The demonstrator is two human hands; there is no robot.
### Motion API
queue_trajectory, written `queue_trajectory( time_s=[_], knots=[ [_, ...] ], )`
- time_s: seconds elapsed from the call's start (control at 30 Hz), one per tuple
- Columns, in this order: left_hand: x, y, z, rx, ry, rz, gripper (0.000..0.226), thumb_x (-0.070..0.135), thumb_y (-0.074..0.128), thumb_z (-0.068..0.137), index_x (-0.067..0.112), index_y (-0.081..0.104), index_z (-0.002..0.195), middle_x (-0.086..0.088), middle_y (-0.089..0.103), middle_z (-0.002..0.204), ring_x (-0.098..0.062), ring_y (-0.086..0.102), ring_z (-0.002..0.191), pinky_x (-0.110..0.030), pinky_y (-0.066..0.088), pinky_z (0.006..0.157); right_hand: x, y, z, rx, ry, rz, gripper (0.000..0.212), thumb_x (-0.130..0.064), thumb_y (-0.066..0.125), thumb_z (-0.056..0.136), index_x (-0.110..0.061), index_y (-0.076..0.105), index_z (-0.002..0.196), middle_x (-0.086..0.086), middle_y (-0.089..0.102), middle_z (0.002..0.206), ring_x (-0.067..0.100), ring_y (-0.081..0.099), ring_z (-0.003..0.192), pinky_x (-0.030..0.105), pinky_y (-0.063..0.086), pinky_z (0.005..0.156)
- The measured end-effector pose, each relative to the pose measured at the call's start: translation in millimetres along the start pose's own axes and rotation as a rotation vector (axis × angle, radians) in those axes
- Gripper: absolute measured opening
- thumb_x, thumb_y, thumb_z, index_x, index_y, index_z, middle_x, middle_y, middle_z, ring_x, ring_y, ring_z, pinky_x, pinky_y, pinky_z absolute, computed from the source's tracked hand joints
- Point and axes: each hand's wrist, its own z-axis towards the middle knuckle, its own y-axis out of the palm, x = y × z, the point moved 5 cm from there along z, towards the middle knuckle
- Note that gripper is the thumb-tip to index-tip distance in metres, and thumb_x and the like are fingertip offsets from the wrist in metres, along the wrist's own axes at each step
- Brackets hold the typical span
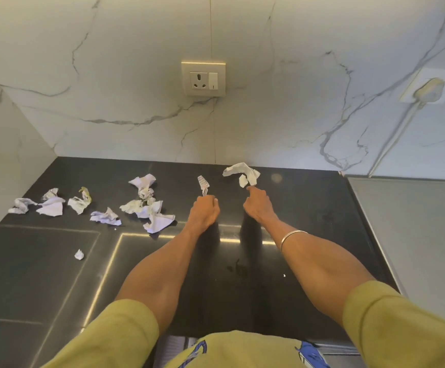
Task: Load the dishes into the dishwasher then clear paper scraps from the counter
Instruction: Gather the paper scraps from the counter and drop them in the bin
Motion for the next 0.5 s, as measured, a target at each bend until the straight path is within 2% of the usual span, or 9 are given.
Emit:
queue_trajectory(
  time_s=[0.13, 0.27, 0.37, 0.43, 0.5],
  knots=[
    [5.8, 3.4, 29.8, -0.026, -0.054, -0.099, 0.035, 0.027, 0.038, 0.093, 0.011, 0.055, 0.068, -0.014, 0.063, 0.080, -0.034, 0.061, 0.074, -0.047, 0.055, 0.074, -1.4, -3.2, 30.3, -0.014, 0.001, -0.002, 0.048, -0.004, 0.047, 0.090, -0.009, 0.047, 0.138, 0.016, 0.061, 0.124, 0.035, 0.059, 0.112, 0.040, 0.047, 0.093],
    [-0.7, 12.6, 52.4, -0.052, -0.181, -0.259, 0.032, 0.025, 0.042, 0.094, 0.007, 0.059, 0.073, -0.020, 0.066, 0.093, -0.037, 0.063, 0.085, -0.044, 0.055, 0.081, -1.5, 11.5, 55.5, -0.173, 0.026, -0.064, 0.061, -0.006, 0.049, 0.089, -0.019, 0.032, 0.147, 0.017, 0.057, 0.125, 0.037, 0.057, 0.112, 0.043, 0.047, 0.096],
    [-18.4, 27.4, 70.9, -0.095, -0.291, -0.398, 0.027, 0.028, 0.045, 0.090, 0.011, 0.065, 0.082, -0.019, 0.069, 0.099, -0.031, 0.066, 0.089, -0.044, 0.056, 0.087, -3.1, 17.1, 72.5, -0.203, 0.029, -0.139, 0.059, -0.006, 0.051, 0.089, -0.022, 0.033, 0.144, 0.016, 0.053, 0.128, 0.036, 0.057, 0.111, 0.045, 0.050, 0.094],
    [-21.7, 29.5, 74.2, -0.107, -0.350, -0.531, 0.022, 0.020, 0.045, 0.093, 0.013, 0.065, 0.087, -0.018, 0.071, 0.097, -0.023, 0.065, 0.080, -0.039, 0.057, 0.085, -2.5, 19.8, 83.3, -0.186, 0.030, -0.176, 0.055, -0.007, 0.050, 0.089, -0.022, 0.036, 0.140, 0.015, 0.047, 0.134, 0.038, 0.056, 0.112, 0.045, 0.048, 0.094],
    [-23.3, 32.1, 76.0, -0.121, -0.405, -0.649, 0.023, 0.014, 0.045, 0.095, 0.007, 0.067, 0.100, -0.017, 0.072, 0.095, -0.018, 0.060, 0.070, -0.032, 0.056, 0.075, 2.4, 25.1, 91.4, -0.171, 0.052, -0.190, 0.055, -0.009, 0.051, 0.089, -0.022, 0.038, 0.140, 0.015, 0.044, 0.138, 0.039, 0.056, 0.112, 0.044, 0.049, 0.094]
  ],
)
